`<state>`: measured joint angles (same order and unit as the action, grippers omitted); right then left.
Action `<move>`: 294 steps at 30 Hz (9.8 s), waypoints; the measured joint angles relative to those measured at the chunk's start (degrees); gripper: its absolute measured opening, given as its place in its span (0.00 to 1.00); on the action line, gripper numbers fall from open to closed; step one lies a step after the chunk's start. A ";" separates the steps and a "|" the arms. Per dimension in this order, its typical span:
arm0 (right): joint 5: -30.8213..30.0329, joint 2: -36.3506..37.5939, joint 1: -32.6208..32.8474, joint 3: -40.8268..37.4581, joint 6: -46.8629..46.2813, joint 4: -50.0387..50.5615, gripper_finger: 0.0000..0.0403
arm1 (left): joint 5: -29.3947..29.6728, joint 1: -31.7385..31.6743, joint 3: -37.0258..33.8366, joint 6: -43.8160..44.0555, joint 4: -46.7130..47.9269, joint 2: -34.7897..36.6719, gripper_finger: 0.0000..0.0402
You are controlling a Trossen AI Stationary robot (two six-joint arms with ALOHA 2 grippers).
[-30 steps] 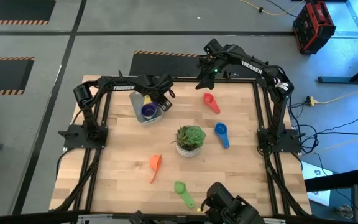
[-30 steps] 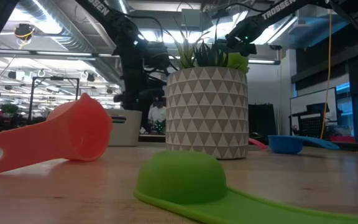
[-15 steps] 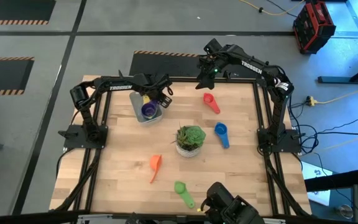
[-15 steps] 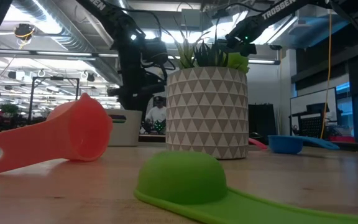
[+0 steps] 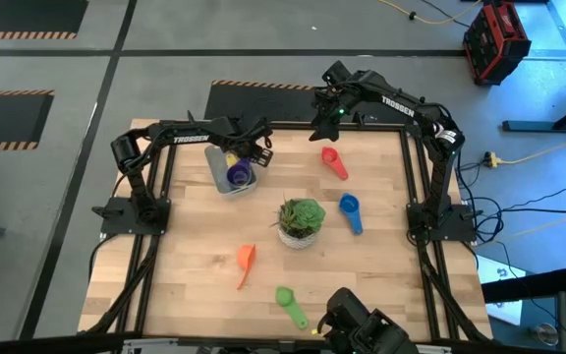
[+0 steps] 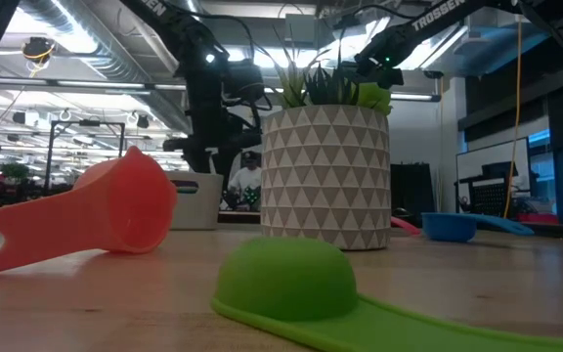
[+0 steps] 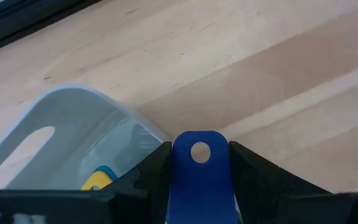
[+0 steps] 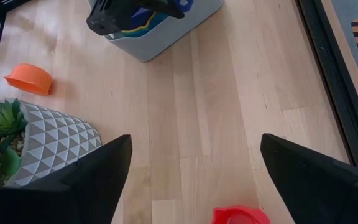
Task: Nest measuring cups in basket
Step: Stack the violet measuring cup on top of the yellow measuring cup in the gray bin, then stack the orange measuring cup on top of the violet measuring cup in the gray bin
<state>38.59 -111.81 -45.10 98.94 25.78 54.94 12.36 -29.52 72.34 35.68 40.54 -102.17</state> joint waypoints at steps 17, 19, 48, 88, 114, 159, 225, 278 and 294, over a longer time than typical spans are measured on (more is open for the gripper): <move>-0.02 0.00 0.00 0.00 0.00 0.00 0.90 | 6.00 2.02 0.00 14.33 7.05 3.58 0.35; -0.01 0.00 0.00 0.00 0.00 0.00 0.90 | 6.65 2.51 0.00 17.11 7.09 3.58 0.35; 0.00 0.00 0.00 0.00 0.00 -1.20 0.90 | 10.96 8.00 0.00 44.75 18.40 3.58 0.35; 0.00 0.00 0.00 0.00 0.15 -1.58 0.90 | 10.05 7.93 0.00 39.07 19.21 3.58 0.45; 14.04 13.31 -5.38 0.02 10.83 10.85 0.90 | -2.70 14.76 0.07 4.38 17.89 22.29 0.45; 12.96 16.23 12.61 0.02 13.78 3.29 0.90 | -11.88 58.48 0.00 51.91 4.73 3.52 0.45; -3.06 16.21 14.65 0.02 10.43 -1.97 0.90 | -13.52 55.82 0.17 40.58 -0.74 -6.28 0.01; -4.39 16.20 23.37 0.02 10.45 -15.77 0.90 | -25.62 11.06 0.17 -36.08 9.57 26.38 0.00; -13.03 11.65 28.11 0.00 2.97 -27.96 0.90 | -27.19 8.88 0.17 -42.27 5.46 23.79 0.00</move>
<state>25.56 -100.16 -17.00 98.94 28.75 26.97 -14.84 -20.64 72.51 -6.59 46.00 -78.38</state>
